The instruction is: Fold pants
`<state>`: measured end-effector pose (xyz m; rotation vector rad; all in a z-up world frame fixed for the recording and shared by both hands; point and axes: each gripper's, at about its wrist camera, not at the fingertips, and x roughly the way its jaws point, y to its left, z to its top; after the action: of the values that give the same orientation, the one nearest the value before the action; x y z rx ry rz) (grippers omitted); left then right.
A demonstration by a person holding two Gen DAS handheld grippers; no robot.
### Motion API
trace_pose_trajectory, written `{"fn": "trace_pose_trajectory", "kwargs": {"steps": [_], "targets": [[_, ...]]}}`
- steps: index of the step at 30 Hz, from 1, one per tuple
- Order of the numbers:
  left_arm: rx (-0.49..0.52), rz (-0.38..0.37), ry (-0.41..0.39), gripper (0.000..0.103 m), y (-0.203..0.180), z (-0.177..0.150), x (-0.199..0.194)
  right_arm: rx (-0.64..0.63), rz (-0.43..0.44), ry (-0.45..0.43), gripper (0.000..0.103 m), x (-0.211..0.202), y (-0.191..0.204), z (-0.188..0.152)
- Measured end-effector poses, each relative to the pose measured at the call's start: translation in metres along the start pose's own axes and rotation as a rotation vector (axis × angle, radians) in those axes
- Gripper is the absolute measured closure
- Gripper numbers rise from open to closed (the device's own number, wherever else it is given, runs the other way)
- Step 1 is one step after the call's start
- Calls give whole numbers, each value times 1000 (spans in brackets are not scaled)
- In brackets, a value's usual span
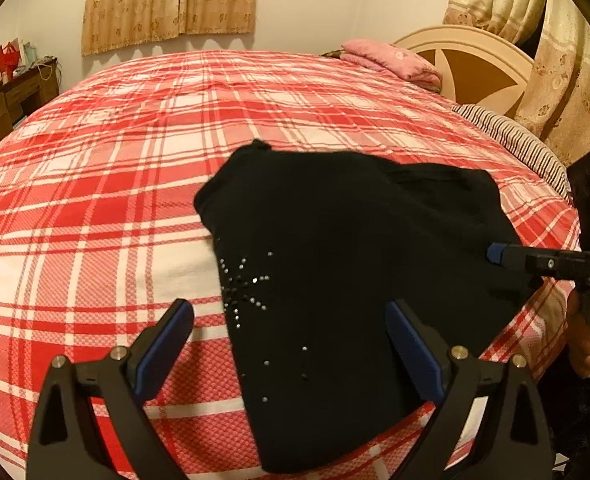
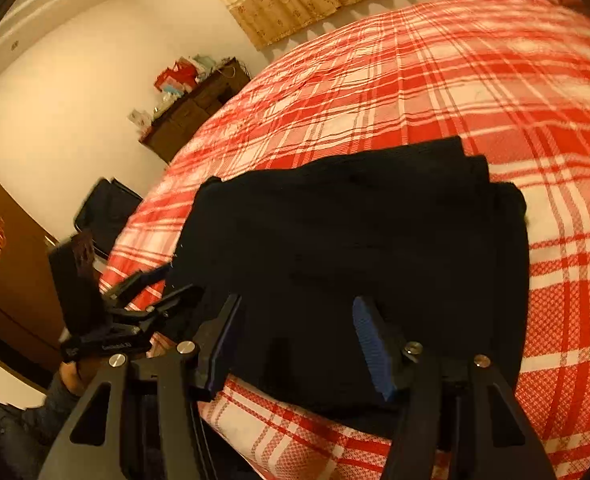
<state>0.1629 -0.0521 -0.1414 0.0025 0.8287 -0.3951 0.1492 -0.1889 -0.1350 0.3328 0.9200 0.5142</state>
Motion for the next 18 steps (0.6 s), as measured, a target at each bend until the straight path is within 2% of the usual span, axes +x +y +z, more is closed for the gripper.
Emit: {"fn": "trace_pose_trajectory", "kwargs": {"steps": [2, 5, 8, 9, 13, 16, 18], "targets": [[7, -1, -25, 4, 2, 3, -7, -7, 10, -10, 45, -7, 4, 0], [0, -3, -51, 4, 11, 10, -12, 8, 24, -76, 45, -28, 0, 5], [-21, -4, -45, 4, 21, 16, -4, 78, -47, -153, 45, -57, -24, 12], [-27, -5, -38, 4, 24, 18, 1, 78, -47, -153, 45, -57, -24, 12], [-70, -57, 5, 4, 33, 18, 17, 180, -153, -126, 45, -58, -61, 12], [-109, -103, 28, 4, 39, 17, 26, 201, -146, -95, 45, -50, -71, 10], [-100, -114, 24, 4, 37, 18, 26, 206, -140, -81, 45, -45, -74, 10]]}}
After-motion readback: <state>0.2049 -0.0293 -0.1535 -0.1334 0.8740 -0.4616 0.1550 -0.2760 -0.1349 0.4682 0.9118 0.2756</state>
